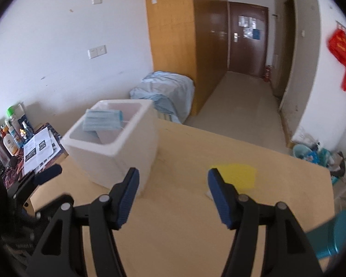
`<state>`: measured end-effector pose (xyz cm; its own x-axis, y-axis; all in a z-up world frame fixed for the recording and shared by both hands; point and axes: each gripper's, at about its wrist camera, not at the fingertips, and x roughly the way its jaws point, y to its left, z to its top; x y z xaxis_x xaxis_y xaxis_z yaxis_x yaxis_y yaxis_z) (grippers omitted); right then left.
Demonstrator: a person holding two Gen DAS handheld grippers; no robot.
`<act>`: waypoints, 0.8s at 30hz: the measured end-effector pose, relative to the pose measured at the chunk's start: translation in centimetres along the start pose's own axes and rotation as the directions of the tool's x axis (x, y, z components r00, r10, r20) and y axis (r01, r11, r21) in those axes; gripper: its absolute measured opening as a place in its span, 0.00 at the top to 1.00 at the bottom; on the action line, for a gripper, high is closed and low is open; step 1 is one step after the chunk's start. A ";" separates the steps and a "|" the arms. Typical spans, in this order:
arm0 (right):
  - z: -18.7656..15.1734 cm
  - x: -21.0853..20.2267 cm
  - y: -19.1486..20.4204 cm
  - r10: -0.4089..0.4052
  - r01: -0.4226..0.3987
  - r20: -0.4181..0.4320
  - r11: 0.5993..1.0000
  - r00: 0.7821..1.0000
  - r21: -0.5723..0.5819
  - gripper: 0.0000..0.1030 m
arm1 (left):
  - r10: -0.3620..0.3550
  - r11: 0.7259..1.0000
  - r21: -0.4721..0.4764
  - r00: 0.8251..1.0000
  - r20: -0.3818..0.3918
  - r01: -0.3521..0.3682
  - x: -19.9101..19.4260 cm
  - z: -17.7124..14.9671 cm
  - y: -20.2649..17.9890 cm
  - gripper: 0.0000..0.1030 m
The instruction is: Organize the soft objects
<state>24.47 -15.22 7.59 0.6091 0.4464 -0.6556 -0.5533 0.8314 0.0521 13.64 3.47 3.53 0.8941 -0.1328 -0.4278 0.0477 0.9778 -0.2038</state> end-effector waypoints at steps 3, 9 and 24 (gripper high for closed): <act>-1.6 -1.2 -1.1 -0.032 0.032 0.008 0.999 0.999 0.024 0.36 | -0.027 1.000 0.014 1.000 -0.008 0.028 0.4 0.0 -1.3 0.20; -4.6 -2.7 -2.9 -0.070 0.070 -0.005 0.996 0.998 0.048 0.36 | -0.077 0.996 0.037 0.996 -0.036 0.078 1.6 -0.1 -3.8 0.20; -9.4 -4.6 -4.6 -0.092 0.091 0.008 0.993 0.996 0.069 0.36 | -0.105 0.985 0.126 0.988 -0.111 0.119 5.0 0.2 -8.2 0.20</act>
<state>18.89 -24.19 3.25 0.6622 0.3706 -0.6513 -0.4548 0.8895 0.0439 17.80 -5.15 3.28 0.8292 -0.2523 -0.4989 0.2099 0.9676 -0.1403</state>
